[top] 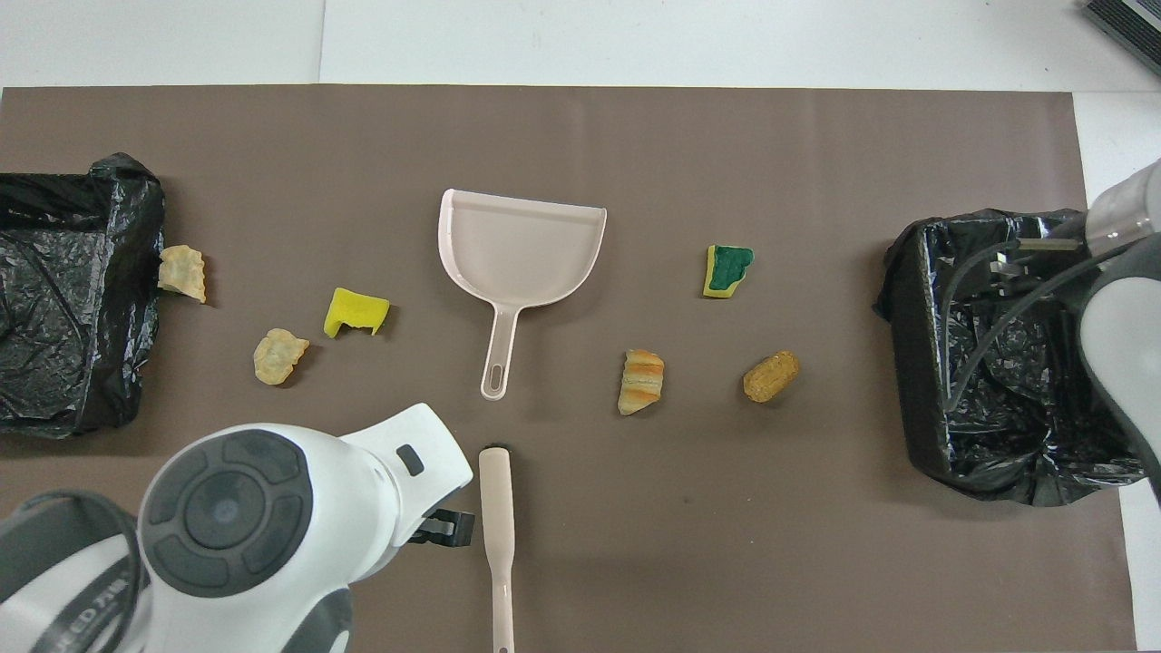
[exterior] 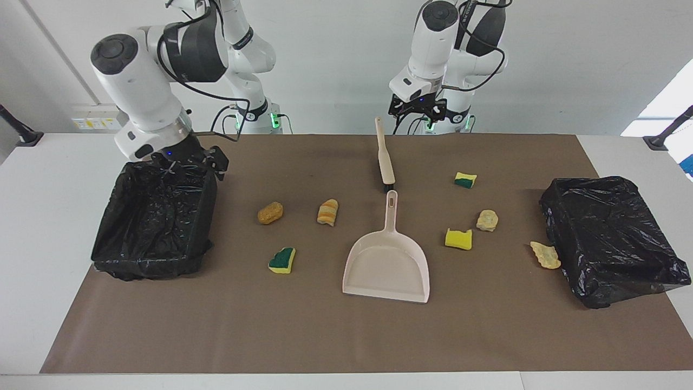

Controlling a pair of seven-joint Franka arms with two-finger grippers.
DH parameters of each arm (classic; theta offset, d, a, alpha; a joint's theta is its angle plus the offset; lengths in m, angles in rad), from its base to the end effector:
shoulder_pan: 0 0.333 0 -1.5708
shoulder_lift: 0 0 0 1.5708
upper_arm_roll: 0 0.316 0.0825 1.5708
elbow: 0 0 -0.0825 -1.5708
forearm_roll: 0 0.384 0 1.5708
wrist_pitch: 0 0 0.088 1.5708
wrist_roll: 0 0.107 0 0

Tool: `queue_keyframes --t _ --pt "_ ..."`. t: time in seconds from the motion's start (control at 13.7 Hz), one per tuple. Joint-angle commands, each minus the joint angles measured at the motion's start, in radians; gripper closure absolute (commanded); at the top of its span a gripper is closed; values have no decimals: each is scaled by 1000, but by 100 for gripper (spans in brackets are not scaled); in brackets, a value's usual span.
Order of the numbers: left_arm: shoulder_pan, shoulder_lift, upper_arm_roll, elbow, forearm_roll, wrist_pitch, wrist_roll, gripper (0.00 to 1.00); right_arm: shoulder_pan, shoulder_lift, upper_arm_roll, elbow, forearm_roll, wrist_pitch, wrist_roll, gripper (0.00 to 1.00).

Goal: Sweep and dump trash in bin

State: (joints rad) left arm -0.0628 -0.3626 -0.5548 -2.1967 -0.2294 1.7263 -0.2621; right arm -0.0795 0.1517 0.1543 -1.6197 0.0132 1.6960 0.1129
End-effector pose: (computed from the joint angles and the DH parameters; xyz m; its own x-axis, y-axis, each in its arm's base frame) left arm 0.3397 -0.2891 0.4948 0.9555 -0.2512 -0.1549 -0.2558 -0.9667 -0.0100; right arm 0.6000 0.0407 0.5250 0.9962 -0.0399 -0.0772 -0.0422 -0.9987 -0.0276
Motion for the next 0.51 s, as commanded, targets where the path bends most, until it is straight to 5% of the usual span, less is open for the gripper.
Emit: queue_keyframes --t 0.0,0.44 --pt "-18 -59 -54 -121 -85 76 -20 0 67 93 39 27 -7 89 115 0" --pt "-72 -70 -175 -322 -231 274 -94 0 220 215 39 27 -7 275 402 0"
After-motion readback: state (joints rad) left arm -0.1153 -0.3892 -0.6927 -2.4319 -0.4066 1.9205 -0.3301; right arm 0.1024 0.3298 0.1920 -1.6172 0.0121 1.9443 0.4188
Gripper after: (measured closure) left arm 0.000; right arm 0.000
